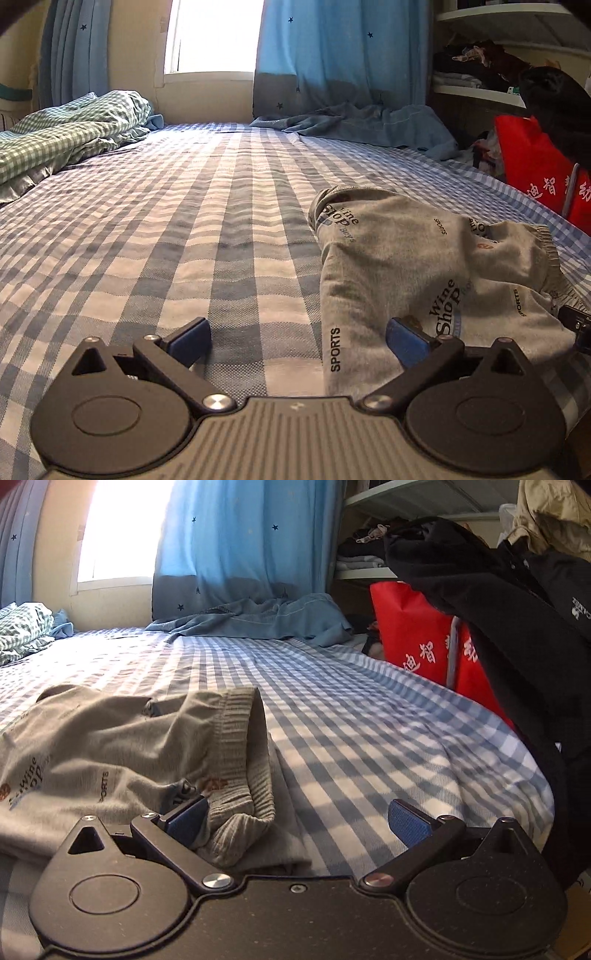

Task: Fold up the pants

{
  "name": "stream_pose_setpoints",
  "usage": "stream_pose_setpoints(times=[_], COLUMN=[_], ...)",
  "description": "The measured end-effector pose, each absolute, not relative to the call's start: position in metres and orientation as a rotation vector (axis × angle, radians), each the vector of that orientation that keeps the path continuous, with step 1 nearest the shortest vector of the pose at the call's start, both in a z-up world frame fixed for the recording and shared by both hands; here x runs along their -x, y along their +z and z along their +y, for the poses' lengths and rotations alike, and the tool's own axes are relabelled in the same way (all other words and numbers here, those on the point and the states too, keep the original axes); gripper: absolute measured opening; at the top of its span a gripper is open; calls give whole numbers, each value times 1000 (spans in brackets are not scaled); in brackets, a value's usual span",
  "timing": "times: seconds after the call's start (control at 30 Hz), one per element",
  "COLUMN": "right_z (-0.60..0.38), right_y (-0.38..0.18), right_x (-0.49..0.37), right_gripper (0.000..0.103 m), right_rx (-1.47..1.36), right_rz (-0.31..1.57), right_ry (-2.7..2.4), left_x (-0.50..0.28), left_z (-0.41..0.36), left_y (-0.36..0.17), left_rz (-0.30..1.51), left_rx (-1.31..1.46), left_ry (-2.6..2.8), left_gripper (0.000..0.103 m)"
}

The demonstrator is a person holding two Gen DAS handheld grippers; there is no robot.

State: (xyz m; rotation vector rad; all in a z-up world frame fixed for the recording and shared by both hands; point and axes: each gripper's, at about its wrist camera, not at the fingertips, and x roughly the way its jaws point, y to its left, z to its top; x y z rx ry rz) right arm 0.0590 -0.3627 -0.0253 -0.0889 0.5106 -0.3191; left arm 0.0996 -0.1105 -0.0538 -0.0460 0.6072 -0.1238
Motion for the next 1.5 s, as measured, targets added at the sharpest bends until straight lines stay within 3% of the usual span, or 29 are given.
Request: stream_pose_setpoints(times=[0.33,0.47,0.67,1.03,1.5], right_z=[-370,-369,-361,-362,-381], right_y=[-27,-6,14,-21,-35], right_x=[-50,-30,-78,-167,-173], right_gripper=[102,102,102,102,102], right_rx=[27,31,152,475,403], right_rz=[485,313,280,393,446], right_ry=[-312,-281,-231,-299,-270], left_x=[-100,-103,-164,-262,-265], left_z=[-100,-80,-101,-145,-132], left_y=[-44,-13,15,-42,-48], left_rz=[657,626,583,723,738], left_rx=[71,235,171,21,78], left_ry=[-157,-173,-185,-86,-126], left_gripper=[103,103,103,103,103])
